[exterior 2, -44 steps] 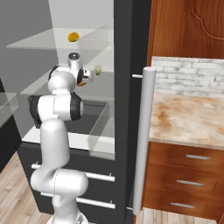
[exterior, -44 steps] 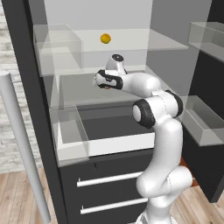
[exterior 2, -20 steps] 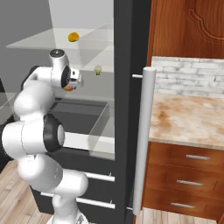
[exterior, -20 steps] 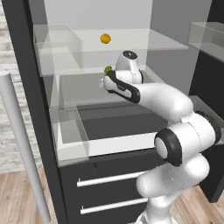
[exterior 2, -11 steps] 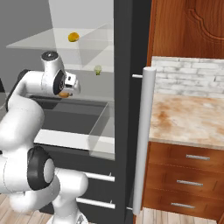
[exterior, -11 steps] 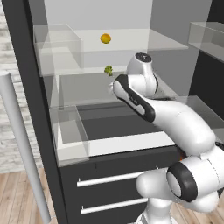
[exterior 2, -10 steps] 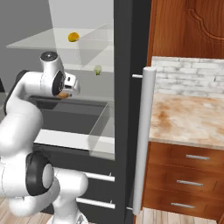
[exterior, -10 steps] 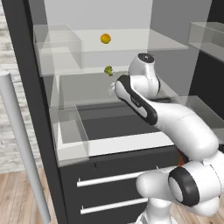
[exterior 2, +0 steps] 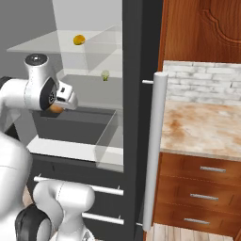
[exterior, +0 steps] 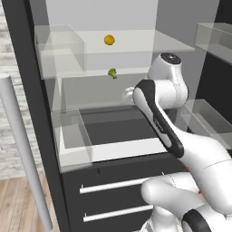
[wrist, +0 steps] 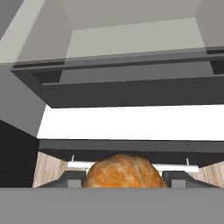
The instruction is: Pick up the tangerine and mango from the fridge and place one fruit on each plate on the dining counter.
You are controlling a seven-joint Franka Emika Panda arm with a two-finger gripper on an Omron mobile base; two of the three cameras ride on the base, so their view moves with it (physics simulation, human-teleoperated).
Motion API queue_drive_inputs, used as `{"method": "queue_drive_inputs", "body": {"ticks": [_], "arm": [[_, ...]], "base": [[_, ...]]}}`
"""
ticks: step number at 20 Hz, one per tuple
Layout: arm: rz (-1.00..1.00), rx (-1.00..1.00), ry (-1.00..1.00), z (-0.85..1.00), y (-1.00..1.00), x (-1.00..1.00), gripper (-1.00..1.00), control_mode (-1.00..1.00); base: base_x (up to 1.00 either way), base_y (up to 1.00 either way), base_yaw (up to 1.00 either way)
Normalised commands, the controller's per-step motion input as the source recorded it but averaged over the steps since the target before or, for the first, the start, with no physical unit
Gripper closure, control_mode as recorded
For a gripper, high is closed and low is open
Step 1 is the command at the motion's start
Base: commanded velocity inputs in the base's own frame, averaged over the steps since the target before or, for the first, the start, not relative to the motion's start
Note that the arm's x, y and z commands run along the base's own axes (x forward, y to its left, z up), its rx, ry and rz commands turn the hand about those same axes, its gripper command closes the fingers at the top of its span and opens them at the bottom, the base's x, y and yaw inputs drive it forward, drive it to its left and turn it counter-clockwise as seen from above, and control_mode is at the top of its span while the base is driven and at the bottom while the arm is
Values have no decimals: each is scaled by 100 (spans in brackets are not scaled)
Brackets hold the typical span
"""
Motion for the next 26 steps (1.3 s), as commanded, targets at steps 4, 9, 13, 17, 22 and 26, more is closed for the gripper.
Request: {"method": "queue_drive_inputs", "body": {"ticks": [4,9,13,17,22,26], "arm": [[-10,0,9,38,-26,-100,100,-100],[-1,0,-3,17,-22,-96,100,-100],[0,-1,-8,-11,-2,-49,100,-100],[0,0,0,0,0,0,100,-100],[0,0,-3,0,1,-7,100,100],[0,0,0,0,0,0,100,100]], "base": [[0,0,0],[0,0,0],[0,0,0],[0,0,0],[-57,11,-5],[-92,39,-61]]}}
